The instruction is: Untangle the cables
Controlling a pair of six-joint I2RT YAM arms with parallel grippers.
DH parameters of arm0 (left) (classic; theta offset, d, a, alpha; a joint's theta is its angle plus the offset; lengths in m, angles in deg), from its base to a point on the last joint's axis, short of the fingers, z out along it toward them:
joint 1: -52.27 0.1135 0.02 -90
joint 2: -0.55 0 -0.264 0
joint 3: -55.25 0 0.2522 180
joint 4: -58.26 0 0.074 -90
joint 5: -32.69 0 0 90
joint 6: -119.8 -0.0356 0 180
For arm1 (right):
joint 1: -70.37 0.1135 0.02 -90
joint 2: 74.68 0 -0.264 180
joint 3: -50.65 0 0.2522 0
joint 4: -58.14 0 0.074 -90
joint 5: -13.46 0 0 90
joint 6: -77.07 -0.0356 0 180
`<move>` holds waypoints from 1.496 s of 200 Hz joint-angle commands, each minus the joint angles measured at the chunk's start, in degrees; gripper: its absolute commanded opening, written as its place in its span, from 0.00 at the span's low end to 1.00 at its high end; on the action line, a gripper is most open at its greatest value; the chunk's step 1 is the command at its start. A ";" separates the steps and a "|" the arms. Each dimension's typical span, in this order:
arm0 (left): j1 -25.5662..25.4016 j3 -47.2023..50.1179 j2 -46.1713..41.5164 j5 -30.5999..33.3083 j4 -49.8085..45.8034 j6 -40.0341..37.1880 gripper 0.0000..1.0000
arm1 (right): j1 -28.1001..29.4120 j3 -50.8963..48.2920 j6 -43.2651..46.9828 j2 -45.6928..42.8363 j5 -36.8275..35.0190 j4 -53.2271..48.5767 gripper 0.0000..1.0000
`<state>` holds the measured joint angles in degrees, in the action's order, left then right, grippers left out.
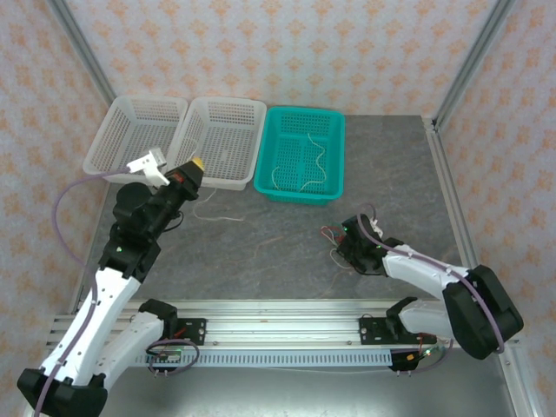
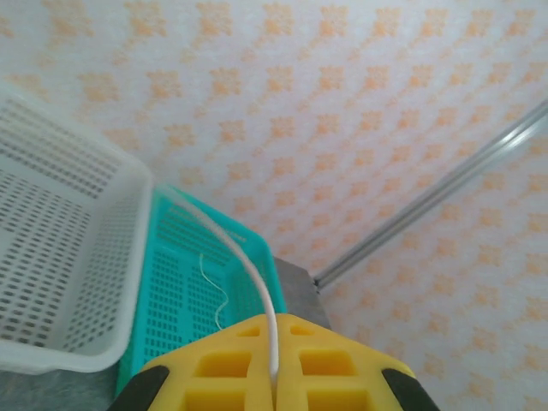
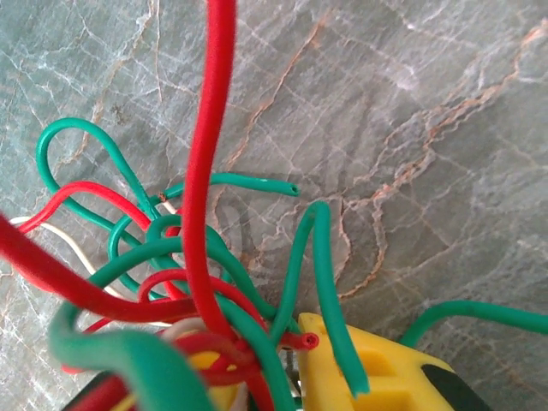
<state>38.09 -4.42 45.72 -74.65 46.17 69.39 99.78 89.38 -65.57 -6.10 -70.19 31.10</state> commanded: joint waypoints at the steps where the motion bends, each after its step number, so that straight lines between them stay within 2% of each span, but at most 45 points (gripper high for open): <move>1: -2.39 0.08 2.49 -6.80 2.48 -1.64 0.00 | -0.71 -0.88 3.44 -2.53 -0.85 -7.65 0.34; 27: -4.78 -1.91 2.43 -5.29 -3.53 -6.62 0.00 | -0.75 3.52 7.81 -9.61 -0.48 -12.47 0.68; 42: -4.88 -2.80 2.45 -3.79 -6.25 -7.72 0.00 | -0.76 5.60 7.20 -15.24 -2.10 -14.40 0.86; 45: -4.85 -3.00 2.47 -3.51 -6.86 -7.89 0.00 | -0.76 5.88 7.20 -16.50 -2.14 -14.22 0.92; 62: -4.93 -3.98 2.81 -3.06 -9.35 -8.63 0.00 | -0.75 6.80 7.19 -22.36 -1.95 -11.81 0.99; 88: -5.97 -5.55 4.56 -6.06 -12.04 -8.66 0.00 | -0.71 8.73 9.33 -27.16 -0.42 -6.63 1.00; 94: -6.76 -6.48 5.09 -6.74 -13.10 -10.57 0.00 | -0.74 9.66 9.79 -27.43 -0.12 -5.89 1.00; 128: -16.48 -18.19 9.19 -4.36 -19.33 -14.17 0.00 | -0.67 14.80 10.63 -27.41 1.55 -4.62 0.99; 144: -18.68 -23.55 11.96 -3.26 -18.47 -14.46 0.00 | -0.75 15.10 8.67 -28.17 1.48 -1.72 1.00; 164: -18.83 -30.61 17.23 -2.81 -17.92 -15.50 0.00 | -0.67 15.35 5.90 -28.49 0.89 0.39 1.00; 209: -18.78 -49.34 30.37 1.72 -20.61 -22.62 0.00 | -0.73 19.05 6.72 -29.32 -2.25 -7.24 1.00; 263: -18.34 -70.21 50.03 8.36 -20.10 -27.15 0.00 | -0.76 18.45 7.03 -32.17 -2.88 -9.79 0.99; 299: -18.15 -74.76 61.40 7.89 -18.90 -27.20 0.00 | -0.76 17.75 7.41 -34.68 -3.93 -11.22 0.99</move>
<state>19.41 -77.46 101.35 -68.22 27.38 43.95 99.19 106.65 -58.75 -38.91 -72.20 21.90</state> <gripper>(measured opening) 0.054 0.993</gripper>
